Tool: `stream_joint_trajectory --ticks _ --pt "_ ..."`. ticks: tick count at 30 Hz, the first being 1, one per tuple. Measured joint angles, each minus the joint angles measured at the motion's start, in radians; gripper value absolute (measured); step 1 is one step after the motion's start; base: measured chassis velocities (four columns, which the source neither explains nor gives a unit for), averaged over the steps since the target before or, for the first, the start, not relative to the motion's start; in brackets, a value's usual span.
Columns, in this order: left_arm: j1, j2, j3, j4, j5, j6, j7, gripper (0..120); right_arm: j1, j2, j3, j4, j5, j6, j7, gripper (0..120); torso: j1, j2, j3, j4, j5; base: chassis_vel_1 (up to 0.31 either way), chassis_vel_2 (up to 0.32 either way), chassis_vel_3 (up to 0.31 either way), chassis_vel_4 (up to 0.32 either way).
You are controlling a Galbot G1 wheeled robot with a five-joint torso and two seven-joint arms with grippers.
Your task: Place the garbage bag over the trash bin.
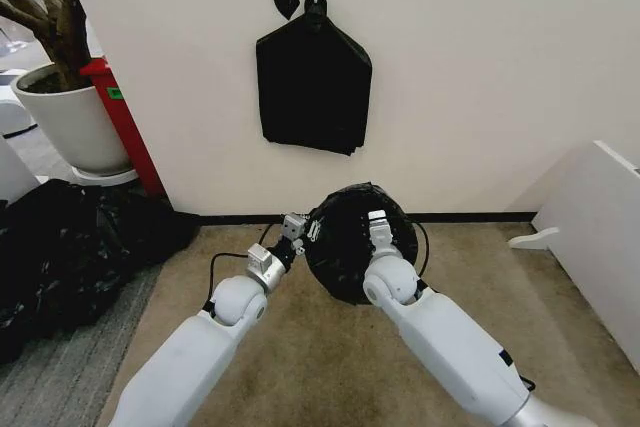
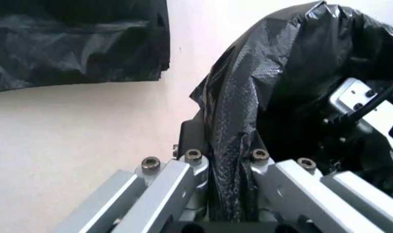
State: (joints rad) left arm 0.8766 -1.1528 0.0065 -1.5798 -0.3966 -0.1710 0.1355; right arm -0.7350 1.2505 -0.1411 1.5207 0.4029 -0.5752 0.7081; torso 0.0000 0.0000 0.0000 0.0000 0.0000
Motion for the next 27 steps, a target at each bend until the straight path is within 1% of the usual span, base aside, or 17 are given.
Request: stream_joint_trajectory --ticks 4,5,8,9,13,15,20,27 --pt "0.0 0.004 -0.002 0.0 -0.001 -0.001 0.0 4 -0.011 -0.001 -0.007 0.016 0.018 0.001 -0.002 0 0.0 0.0 0.0 0.0 0.0001 0.0 0.0 0.0 0.0" --pt "0.0 0.005 -0.002 0.0 -0.001 -0.002 0.0 4 -0.014 -0.003 -0.01 0.032 0.043 0.004 -0.005 0 0.0 0.0 0.0 -0.0001 0.0001 0.0 0.0 0.0 0.0" --pt "0.002 0.003 -0.002 0.001 0.0 -0.003 0.0 4 -0.013 0.003 -0.017 0.077 0.194 0.037 -0.017 0 0.0 0.0 0.0 0.0001 0.0 0.0 0.0 0.0 0.0" --pt "0.002 0.003 -0.002 0.001 0.0 -0.003 0.0 4 -0.013 0.003 -0.017 0.077 0.194 0.037 -0.017 0 0.0 0.0 0.0 0.0001 0.0 0.0 0.0 0.0 0.0" --pt "0.009 -0.001 0.0 -0.006 0.003 -0.003 0.001 4 0.002 0.018 -0.014 0.077 0.332 0.078 -0.049 0 0.0 0.0 0.0 0.0001 0.0 0.0 0.0 0.0 0.0" --pt "0.014 0.0 0.0 -0.013 0.003 -0.003 0.001 4 0.007 0.025 -0.014 0.056 0.365 0.078 -0.055 0 0.0 0.0 0.0 0.0001 -0.0002 0.0 0.0 0.0 0.0" --pt "0.021 0.003 0.0 -0.025 0.002 -0.003 0.002 4 0.005 0.033 -0.031 0.013 0.357 0.067 -0.056 0 0.0 0.0 0.0 0.0001 -0.0001 0.0 0.0 0.0 0.0" --pt "0.032 0.007 0.0 -0.049 -0.009 -0.003 0.004 4 -0.007 0.062 -0.031 -0.077 0.242 0.057 -0.064 0 0.0 0.0 0.0 0.0001 0.0 0.0 0.0 0.0 0.0"
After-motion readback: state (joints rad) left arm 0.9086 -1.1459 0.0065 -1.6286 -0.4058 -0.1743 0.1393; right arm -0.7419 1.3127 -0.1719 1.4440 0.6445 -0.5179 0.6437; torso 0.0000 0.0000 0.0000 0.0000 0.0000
